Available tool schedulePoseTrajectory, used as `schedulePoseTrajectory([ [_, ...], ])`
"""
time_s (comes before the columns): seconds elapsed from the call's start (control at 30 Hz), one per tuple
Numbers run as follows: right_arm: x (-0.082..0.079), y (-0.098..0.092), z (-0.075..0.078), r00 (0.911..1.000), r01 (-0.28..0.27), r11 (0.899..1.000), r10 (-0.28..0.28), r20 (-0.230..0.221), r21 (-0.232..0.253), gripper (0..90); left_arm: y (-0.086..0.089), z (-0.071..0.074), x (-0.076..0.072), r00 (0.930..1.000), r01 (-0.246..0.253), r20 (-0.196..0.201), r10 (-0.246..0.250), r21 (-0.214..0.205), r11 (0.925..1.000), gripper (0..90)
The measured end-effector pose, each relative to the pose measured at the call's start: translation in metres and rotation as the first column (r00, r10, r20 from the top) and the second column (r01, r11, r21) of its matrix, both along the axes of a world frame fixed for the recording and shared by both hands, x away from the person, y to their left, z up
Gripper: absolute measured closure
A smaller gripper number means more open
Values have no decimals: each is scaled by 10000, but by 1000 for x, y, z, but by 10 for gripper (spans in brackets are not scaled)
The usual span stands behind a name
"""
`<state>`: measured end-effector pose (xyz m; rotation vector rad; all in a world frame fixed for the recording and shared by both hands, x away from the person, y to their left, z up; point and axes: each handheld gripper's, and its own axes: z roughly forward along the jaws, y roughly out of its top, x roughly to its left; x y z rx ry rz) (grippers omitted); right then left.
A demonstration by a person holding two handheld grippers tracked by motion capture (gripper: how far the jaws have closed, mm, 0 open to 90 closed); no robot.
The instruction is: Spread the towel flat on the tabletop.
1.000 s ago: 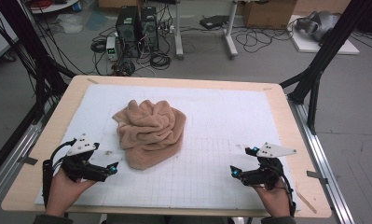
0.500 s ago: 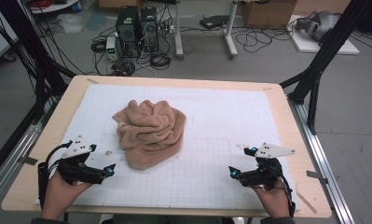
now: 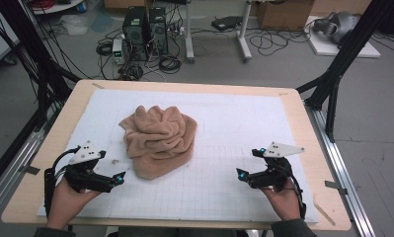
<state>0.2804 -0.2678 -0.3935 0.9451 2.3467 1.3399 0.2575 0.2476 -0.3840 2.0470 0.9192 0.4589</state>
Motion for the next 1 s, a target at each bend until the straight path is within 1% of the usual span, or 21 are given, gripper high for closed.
schedulePoseTrajectory([
  [0.17, 18, 17, 10, 9993, -362, 9992, 363, 31, -178, 79, -6, 3, 6, 9999, 120, 10, -119, -60, 9999, 17],
  [0.2, 18, 17, 10, 9993, -362, 9992, 363, 31, -178, 79, -6, 3, 6, 9999, 120, 10, -119, -60, 9999, 17],
  [0.23, 26, 26, 14, 9984, -561, 9982, 562, 23, -214, 79, -8, 5, 8, 9999, 133, 20, -133, -94, 9999, 17],
  [0.3, 33, 34, 16, 9978, -658, 9975, 658, 24, -256, 79, -10, 6, 10, 9998, 191, 29, -191, -128, 9997, 17],
  [0.33, 36, 37, 16, 9974, -710, 9971, 712, 67, -270, 79, -11, 6, 12, 9998, 212, 32, -211, -164, 9996, 17],
  [0.37, 39, 41, 17, 9972, -747, 9969, 747, 1, -247, 79, -12, 6, 14, 9997, 233, 57, -232, -133, 9996, 17],
  [0.4, 39, 41, 17, 9972, -747, 9969, 747, 1, -247, 79, -12, 6, 14, 9997, 233, 57, -232, -133, 9996, 18],
  [0.43, 45, 50, 19, 9963, -858, 9960, 858, 27, -231, 80, -14, 6, 19, 9998, 212, -9, -213, -162, 9996, 19],
  [0.47, 48, 55, 19, 9954, -955, 9952, 957, 84, -233, 80, -14, 6, 19, 9998, 212, -9, -213, -162, 9996, 20],
  [0.5, 51, 60, 20, 9949, -1005, 9946, 1007, 83, -273, 80, -17, 6, 24, 9999, 162, -23, -162, -167, 9997, 20],
  [0.53, 54, 65, 20, 9945, -1050, 9941, 1050, -5, -273, 80, -19, 6, 28, 9998, 210, -29, -210, -157, 9997, 25],
  [0.6, 61, 78, 21, 9927, -1206, 9923, 1205, -65, -284, 81, -22, 7, 34, 9997, 257, 5, -257, -220, 9994, 69],
  [0.63, 65, 83, 21, 9915, -1300, 9911, 1298, -75, -293, 82, -23, 7, 37, 9997, 262, 12, -262, -186, 9995, 83],
  [0.7, 71, 93, 19, 9899, -1416, 9894, 1411, -163, -316, 102, -29, 8, 45, 9997, 236, 19, -236, 120, 9996, 92],
  [0.77, 76, 102, 16, 9882, -1526, 9876, 1520, -187, -356, 153, -34, 8, 51, 9997, 223, -50, -222, 264, 9994, 104],
  [0.8, 79, 106, 13, 9854, -1687, 9851, 1677, -304, -346, 167, -38, 8, 54, 9996, 259, -72, -256, 348, 9991, 109],
  [0.87, 85, 115, 8, 9825, -1805, 9831, 1786, -531, -321, 175, -43, 7, 59, 9994, 344, -28, -344, 472, 9983, 120],
  [0.93, 90, 124, 2, 9776, -2001, 9791, 1971, -740, -355, 211, -48, 5, 68, 9995, 300, -42, -297, 696, 9971, 151],
  [0.97, 93, 129, -1, 9764, -2043, 9782, 2008, -791, -384, 221, -48, 4, 72, 9996, 274, -83, -269, 710, 9971, 159],
  [1.0, 95, 132, -4, 9755, -2082, 9771, 2041, -820, -446, 248, -48, 2, 75, 9995, 307, -38, -306, 676, 9972, 184],
])
